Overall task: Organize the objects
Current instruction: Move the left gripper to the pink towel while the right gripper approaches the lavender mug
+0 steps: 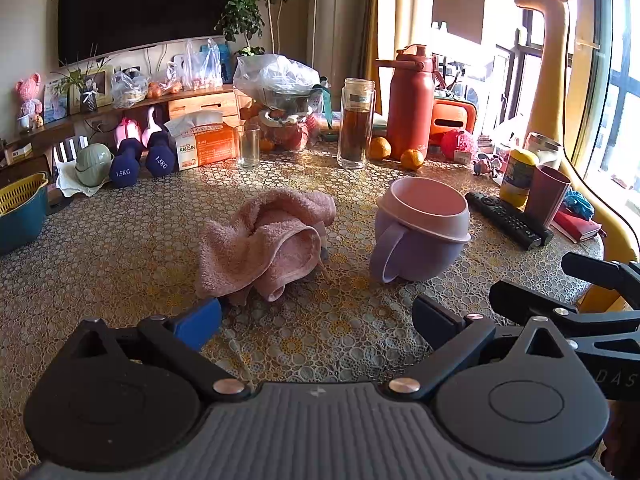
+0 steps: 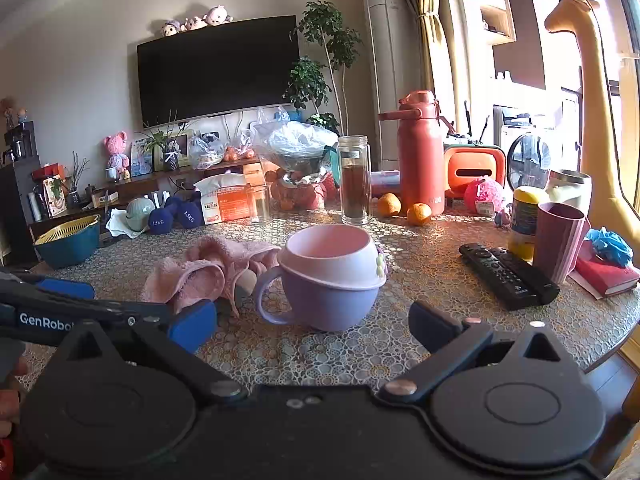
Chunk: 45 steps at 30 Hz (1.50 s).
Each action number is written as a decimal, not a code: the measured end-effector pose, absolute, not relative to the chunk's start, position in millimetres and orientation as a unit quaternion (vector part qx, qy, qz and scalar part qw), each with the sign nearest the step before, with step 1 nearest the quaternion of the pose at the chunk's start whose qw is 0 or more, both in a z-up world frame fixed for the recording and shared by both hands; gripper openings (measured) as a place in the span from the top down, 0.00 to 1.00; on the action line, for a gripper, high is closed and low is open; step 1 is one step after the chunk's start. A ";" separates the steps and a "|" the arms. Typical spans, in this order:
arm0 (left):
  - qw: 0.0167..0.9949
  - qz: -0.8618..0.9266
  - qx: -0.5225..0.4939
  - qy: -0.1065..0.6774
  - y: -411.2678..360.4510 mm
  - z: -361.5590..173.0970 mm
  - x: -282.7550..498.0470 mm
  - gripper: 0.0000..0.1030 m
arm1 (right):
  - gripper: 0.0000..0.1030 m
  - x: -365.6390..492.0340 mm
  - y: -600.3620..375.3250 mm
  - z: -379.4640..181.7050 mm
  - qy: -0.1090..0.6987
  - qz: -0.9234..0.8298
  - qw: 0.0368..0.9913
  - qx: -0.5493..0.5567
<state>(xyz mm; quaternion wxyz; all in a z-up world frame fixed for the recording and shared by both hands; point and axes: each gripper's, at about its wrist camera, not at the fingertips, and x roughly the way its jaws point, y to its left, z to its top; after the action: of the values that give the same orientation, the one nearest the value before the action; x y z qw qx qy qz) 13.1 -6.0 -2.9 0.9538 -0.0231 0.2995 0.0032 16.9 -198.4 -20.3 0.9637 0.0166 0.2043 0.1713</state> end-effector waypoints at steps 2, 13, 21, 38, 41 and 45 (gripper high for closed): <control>0.954 0.005 -0.026 0.298 -4.9 -2.8 13.7 0.01 | 0.01 16.8 -195.5 -19.8 0.203 0.174 0.963 0.007; 0.961 0.007 -0.014 0.275 -4.8 2.0 19.6 0.01 | 0.05 25.3 -190.6 -12.2 0.200 0.195 0.960 -0.016; 0.966 0.006 -0.005 0.260 -3.3 9.5 36.0 0.00 | 0.14 50.0 -196.5 -6.4 0.215 0.201 0.955 -0.017; 0.951 -0.029 0.061 0.300 4.1 -17.0 101.5 0.00 | 0.19 119.1 -220.5 1.8 0.255 0.187 0.948 -0.025; 0.948 -0.028 0.066 0.310 8.9 -26.3 106.6 0.01 | 0.19 124.6 -221.2 1.4 0.258 0.191 0.947 -0.030; 0.944 -0.033 0.076 0.319 12.0 -36.8 119.2 0.01 | 0.20 135.5 -221.6 -1.6 0.273 0.194 0.942 -0.027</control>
<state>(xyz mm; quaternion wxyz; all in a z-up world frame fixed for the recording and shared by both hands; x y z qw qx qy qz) 119.2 12.0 -36.8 0.9440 0.0761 0.3192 -0.0331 135.5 -221.6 -1.6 0.9417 -0.0266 0.2732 0.1944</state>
